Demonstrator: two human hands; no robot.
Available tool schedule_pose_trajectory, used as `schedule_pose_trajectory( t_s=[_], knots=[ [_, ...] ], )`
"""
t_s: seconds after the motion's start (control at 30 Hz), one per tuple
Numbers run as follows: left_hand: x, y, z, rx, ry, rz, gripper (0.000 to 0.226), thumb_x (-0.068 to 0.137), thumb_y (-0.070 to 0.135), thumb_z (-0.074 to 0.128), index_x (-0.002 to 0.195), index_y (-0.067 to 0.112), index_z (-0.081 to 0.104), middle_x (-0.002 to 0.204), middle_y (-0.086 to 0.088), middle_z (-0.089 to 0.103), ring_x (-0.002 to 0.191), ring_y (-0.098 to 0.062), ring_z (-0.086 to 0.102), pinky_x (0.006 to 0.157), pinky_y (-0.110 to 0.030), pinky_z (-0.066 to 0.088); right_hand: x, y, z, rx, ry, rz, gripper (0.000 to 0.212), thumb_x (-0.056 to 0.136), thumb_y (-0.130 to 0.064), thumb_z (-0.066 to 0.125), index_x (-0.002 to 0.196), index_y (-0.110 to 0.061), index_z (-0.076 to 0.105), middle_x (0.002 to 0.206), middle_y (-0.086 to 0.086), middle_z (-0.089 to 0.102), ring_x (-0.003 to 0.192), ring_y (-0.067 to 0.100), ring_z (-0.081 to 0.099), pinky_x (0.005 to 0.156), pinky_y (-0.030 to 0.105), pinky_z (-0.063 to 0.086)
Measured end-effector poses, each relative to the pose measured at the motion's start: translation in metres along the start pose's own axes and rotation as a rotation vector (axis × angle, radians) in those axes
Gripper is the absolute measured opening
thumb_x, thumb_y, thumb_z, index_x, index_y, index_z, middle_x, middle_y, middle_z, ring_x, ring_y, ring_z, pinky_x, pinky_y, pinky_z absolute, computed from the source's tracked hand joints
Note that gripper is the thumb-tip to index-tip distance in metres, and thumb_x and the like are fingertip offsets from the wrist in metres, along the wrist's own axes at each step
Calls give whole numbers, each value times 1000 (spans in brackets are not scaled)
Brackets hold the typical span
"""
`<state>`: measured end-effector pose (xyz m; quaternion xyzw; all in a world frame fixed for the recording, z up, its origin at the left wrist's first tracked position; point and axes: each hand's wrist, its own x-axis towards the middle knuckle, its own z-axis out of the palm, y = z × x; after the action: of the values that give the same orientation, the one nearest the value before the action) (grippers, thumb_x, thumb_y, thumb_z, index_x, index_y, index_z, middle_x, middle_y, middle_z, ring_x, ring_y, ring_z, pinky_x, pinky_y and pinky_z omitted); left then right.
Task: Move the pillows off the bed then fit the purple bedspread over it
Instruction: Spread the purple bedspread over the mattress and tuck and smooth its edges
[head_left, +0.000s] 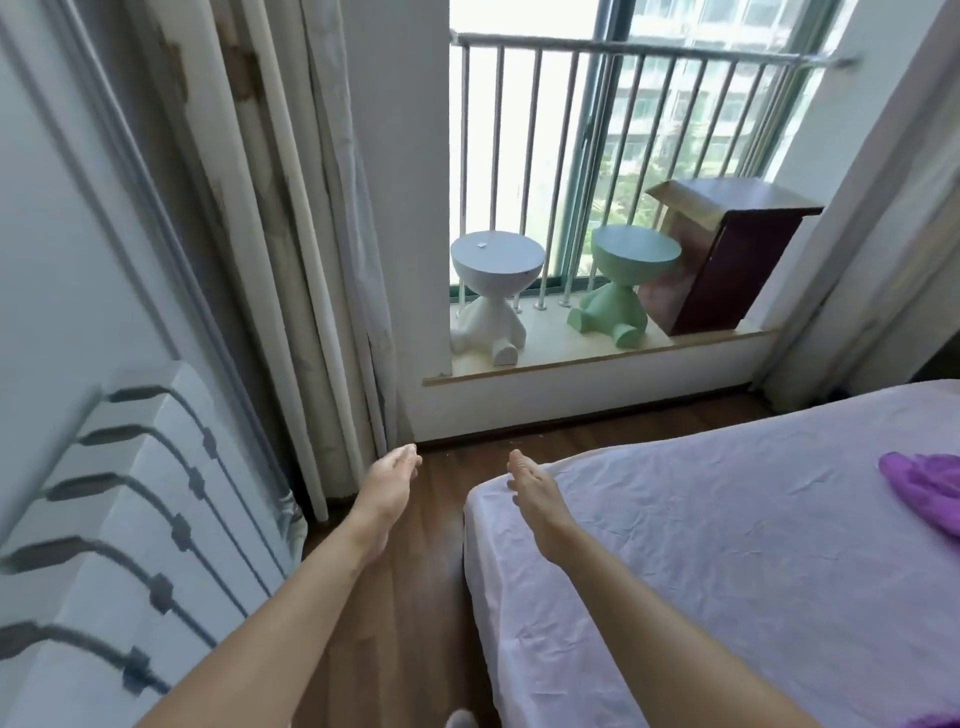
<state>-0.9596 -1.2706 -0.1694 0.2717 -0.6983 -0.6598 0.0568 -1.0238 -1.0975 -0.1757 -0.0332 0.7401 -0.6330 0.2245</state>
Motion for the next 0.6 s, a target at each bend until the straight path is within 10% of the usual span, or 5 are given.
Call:
schedule_pose_trajectory(
  t_s=[0.6],
  knots=[
    [281,85,24,70,-120,-57,40,102,33,32,135,15,46,130,-1,54,124,-16,47,111,-37,30,274,-61,-5,52,137,54,48,101,-34,37,140,-7,39,142,8,45,131,19,43,113,37,31]
  ],
)
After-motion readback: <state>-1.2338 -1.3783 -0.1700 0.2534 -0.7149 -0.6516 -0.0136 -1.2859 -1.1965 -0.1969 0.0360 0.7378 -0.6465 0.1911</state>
